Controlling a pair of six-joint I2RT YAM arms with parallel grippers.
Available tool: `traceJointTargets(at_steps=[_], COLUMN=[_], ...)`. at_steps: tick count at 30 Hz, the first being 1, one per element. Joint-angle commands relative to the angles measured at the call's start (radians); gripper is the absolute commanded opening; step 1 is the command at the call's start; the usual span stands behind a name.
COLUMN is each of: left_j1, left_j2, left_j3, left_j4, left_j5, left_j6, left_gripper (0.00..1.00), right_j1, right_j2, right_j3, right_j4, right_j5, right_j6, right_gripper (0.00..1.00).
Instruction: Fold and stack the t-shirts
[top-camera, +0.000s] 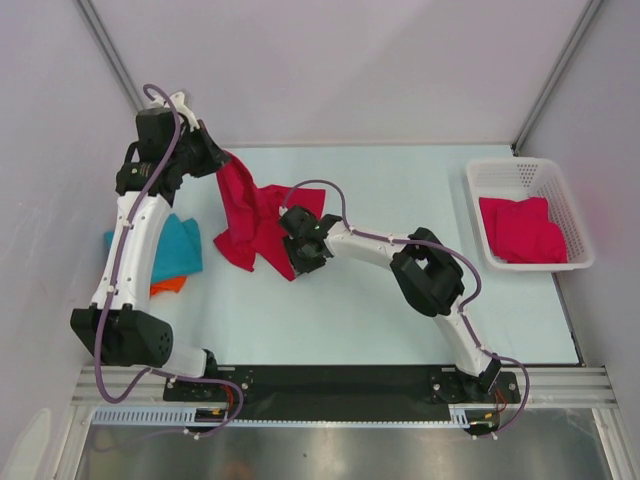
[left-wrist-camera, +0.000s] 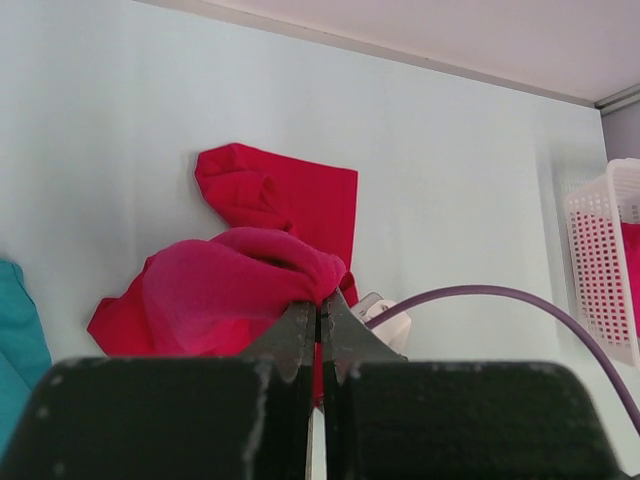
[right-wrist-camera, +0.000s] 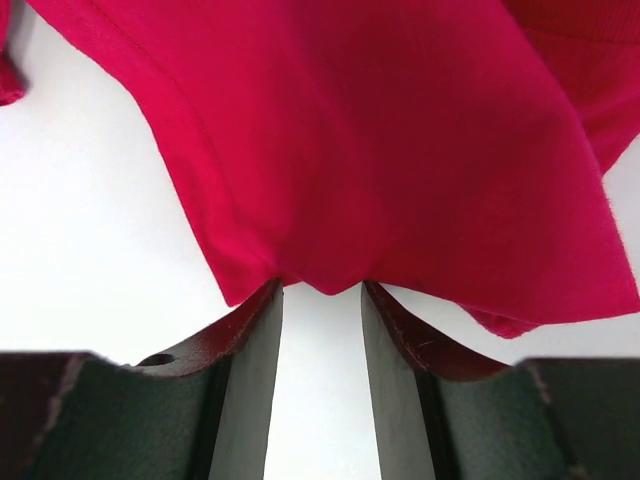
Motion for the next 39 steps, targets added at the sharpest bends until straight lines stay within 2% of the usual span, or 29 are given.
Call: traceJointTargets(at_steps=[1,10,12,13,15,16,22,24,29,31,35,39], left_j1=[0.017,0.026,0.03,0.03,0.03,0.03,0.049,0.066,0.102,0.112,0.123,0.122], left_j2=[-0.048,-0.048,-0.05,-0.05,-0.051,-0.053,-0.056,-0.056,-0.07,-0.088,-0.131,-0.201], left_j3=[-0.014,-0.017,-0.021,-0.023,-0.025,-0.026,-0.025,-0.015,0.026,0.047,0.058,0.044], left_j4=[0.045,0.048,0.048,0.049,0.051,0.051,0.051,0.046,0.017,0.009,-0.009,-0.009], left_j5=[0.021,0.031,0.03,0.031,0.033,0.033,0.041,0.044,0.045,0.044,0.039,0.062], left_j6=[0.018,0.018,0.018,0.019,0.019,0.019,0.022,0.024,0.019,0.01,-0.031,-0.088], left_gripper=[0.0,0.0,0.0,0.0,0.0,0.0,0.0,0.0,0.0,0.0,0.0,0.0], right_j1=[0.001,-0.01,-0.01,-0.01,-0.011,-0.011,-0.023,-0.04,-0.178,-0.221,-0.324,-0.353], right_j2=[0.007,0.061,0.064,0.07,0.076,0.081,0.041,-0.022,-0.235,-0.367,-0.551,-0.674], right_j3=[-0.009,0.049,0.052,0.051,0.051,0.051,0.039,0.034,0.043,0.061,0.193,0.346], right_j4=[0.019,0.012,0.015,0.016,0.021,0.019,-0.016,-0.054,-0.174,-0.201,-0.313,-0.412], right_j5=[-0.019,-0.019,-0.048,-0.053,-0.061,-0.068,-0.03,0.06,0.191,0.255,0.353,0.467], right_j6=[0.011,0.01,0.007,0.008,0.008,0.007,-0.024,-0.042,-0.081,-0.105,-0.139,-0.162], right_gripper=[0.43,0.42,0.35,0.25,0.13,0.01,0.0,0.0,0.0,0.0,0.0,0.0])
